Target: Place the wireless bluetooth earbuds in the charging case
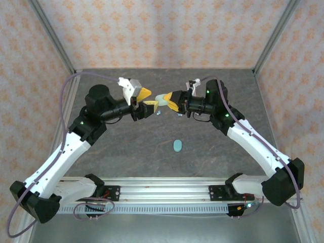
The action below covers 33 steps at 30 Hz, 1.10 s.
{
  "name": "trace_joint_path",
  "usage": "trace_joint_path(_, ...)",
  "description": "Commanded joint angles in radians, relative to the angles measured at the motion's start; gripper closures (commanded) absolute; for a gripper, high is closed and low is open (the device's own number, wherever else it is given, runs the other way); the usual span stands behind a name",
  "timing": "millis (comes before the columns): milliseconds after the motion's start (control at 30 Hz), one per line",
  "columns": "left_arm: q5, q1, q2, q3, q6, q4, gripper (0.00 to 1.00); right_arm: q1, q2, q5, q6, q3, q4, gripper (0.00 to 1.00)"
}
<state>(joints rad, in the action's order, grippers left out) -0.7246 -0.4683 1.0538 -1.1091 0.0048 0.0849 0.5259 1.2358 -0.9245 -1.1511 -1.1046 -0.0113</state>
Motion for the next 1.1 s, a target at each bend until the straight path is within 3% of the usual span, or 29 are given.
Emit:
trace_joint_path(0, -0.026, 0.006, -0.002, 0.069, -0.005, -0.117, 0.39, -0.003, -0.034, -0.019, -0.070, 0.018, -0.092, 0.87)
trace_joint_path(367, -0.157, 0.013, 0.128, 0.028, -0.077, -0.189, 0.47, -0.005, -0.047, -0.079, -0.081, 0.014, -0.102, 0.87)
trace_joint_path(667, -0.226, 0.019, 0.172, -0.020, -0.070, -0.162, 0.75, -0.004, -0.047, -0.103, -0.085, 0.020, -0.099, 0.87)
trace_joint_path(733, -0.225, 0.019, 0.170, -0.018, -0.072, -0.166, 0.73, -0.004, -0.047, -0.105, -0.085, 0.020, -0.099, 0.87)
trace_joint_path(867, -0.222, 0.019, 0.160, -0.011, -0.080, -0.176, 0.58, -0.005, -0.047, -0.112, -0.082, 0.022, -0.098, 0.87)
trace_joint_path(1067, -0.225, 0.020, 0.163, -0.014, -0.083, -0.174, 0.55, -0.005, -0.047, -0.114, -0.080, 0.020, -0.098, 0.87)
